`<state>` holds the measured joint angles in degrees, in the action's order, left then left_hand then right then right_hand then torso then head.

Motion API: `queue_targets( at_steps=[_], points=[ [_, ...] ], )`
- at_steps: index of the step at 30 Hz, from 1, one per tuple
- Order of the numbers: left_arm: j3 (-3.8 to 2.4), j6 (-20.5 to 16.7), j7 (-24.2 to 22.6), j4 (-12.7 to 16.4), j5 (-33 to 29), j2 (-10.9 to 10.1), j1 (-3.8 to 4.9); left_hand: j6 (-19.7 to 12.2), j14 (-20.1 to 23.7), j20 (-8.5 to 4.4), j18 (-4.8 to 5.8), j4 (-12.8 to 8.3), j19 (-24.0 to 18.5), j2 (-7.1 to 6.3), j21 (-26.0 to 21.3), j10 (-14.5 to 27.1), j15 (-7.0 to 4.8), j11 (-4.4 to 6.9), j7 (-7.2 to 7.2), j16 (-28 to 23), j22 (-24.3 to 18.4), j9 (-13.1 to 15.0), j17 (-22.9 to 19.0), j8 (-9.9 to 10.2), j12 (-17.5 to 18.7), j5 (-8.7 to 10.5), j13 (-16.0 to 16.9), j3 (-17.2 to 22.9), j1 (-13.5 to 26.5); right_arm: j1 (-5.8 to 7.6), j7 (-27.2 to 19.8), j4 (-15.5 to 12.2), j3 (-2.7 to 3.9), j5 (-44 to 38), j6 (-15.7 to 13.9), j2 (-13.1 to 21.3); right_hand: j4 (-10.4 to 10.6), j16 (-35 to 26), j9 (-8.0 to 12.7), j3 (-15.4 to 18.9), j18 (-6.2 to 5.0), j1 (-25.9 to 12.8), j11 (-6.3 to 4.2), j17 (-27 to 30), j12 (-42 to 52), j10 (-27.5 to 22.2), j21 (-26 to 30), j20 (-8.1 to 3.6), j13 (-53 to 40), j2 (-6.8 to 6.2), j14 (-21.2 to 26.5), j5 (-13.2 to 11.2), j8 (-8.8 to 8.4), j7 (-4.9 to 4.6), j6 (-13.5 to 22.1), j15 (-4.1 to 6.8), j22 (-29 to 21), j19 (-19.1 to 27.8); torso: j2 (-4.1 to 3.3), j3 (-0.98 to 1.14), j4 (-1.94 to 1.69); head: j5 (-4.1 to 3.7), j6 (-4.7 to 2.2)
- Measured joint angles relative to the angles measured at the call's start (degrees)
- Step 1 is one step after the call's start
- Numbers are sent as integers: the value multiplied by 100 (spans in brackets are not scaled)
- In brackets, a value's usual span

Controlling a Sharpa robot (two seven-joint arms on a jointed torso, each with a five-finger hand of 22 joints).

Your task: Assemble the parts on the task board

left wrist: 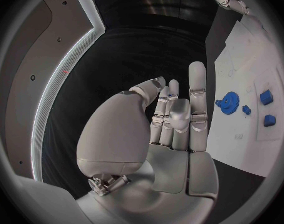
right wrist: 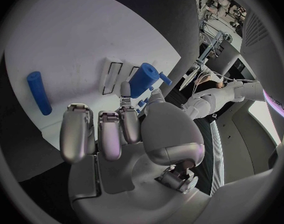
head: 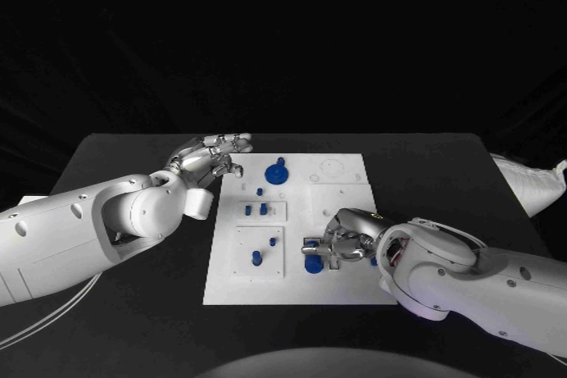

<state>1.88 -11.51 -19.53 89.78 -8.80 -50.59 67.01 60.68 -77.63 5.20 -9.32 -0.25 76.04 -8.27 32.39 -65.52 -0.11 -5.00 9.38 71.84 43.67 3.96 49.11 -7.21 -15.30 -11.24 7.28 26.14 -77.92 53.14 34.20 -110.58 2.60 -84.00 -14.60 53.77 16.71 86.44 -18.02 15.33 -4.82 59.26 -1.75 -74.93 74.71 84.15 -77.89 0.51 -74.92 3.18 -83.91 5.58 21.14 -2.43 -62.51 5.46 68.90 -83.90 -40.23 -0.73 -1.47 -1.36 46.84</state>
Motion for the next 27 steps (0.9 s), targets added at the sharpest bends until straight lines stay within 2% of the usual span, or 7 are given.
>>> queue_targets(
  at_steps=[3,6,11,14,20,23,27],
  points=[
    [0,1,0,-1,0,0,0,0,0,0,1,-15,0,21,0,0,0,0,0,0,-5,0,-8,0,0,0,0,-15,21,0,5,5,1,-108,0,3,7,-34,-29,56,0,-93,0,0,-88,0,32,0,-1,-46,0,-175,0,-23,29,0,-37,0,-1,0,1,3,0],
    [0,1,0,-1,0,-3,0,0,0,0,0,-15,0,21,0,0,0,0,0,0,-5,0,-8,0,0,0,0,-15,21,0,9,5,1,-226,0,12,13,-34,-30,62,0,-115,5,1,-105,-42,32,0,-1,-52,0,-182,0,-23,29,0,-39,0,-4,3,7,10,0],
    [0,2,0,-1,0,-5,0,0,0,0,0,-15,0,21,0,0,0,0,0,0,-5,0,-8,0,0,0,-1,-15,21,-1,11,-48,1,-376,-5,42,4,-34,-87,53,0,-98,3,1,-127,-43,32,0,-1,-60,0,3,0,-23,29,0,-39,0,-6,7,10,13,3],
    [0,3,0,-1,0,-7,0,0,0,0,0,-15,0,21,0,0,0,0,0,0,-5,0,-8,0,0,0,-1,-15,21,-1,11,-99,1,-445,-8,68,-71,-34,-134,-22,0,233,3,1,-134,-43,32,0,-2,-57,0,109,0,-5,47,0,-11,0,-6,10,10,15,7],
    [0,6,0,-4,0,-12,-4,0,0,0,0,-15,0,21,0,11,0,12,0,0,-4,0,-7,0,0,0,-1,-15,20,-2,5,-159,1,-551,-5,106,-488,-34,-229,-200,0,1012,16,1,-162,-54,32,0,-46,-213,-1,187,17,-2,50,-3,54,0,-5,14,10,21,11],
    [0,7,0,-5,0,-13,-6,0,0,0,0,-15,0,21,0,21,0,21,0,0,-5,0,-7,0,0,0,-2,-15,20,-2,3,-161,1,-616,7,116,-750,-34,-276,-400,0,1414,12,2,-189,-49,20,1,-402,-249,-10,-165,57,-2,50,-14,96,0,-5,12,11,21,13],
    [0,9,0,-5,0,-11,-10,0,0,0,0,-15,0,20,0,20,0,21,0,0,-4,0,-7,0,0,0,-2,-15,20,-2,1,-162,1,-685,5,155,-790,-34,-284,-450,0,1520,11,2,-153,-48,9,1,-673,-173,-11,-214,57,-2,50,-15,102,0,-4,9,10,5,11]
  ],
)
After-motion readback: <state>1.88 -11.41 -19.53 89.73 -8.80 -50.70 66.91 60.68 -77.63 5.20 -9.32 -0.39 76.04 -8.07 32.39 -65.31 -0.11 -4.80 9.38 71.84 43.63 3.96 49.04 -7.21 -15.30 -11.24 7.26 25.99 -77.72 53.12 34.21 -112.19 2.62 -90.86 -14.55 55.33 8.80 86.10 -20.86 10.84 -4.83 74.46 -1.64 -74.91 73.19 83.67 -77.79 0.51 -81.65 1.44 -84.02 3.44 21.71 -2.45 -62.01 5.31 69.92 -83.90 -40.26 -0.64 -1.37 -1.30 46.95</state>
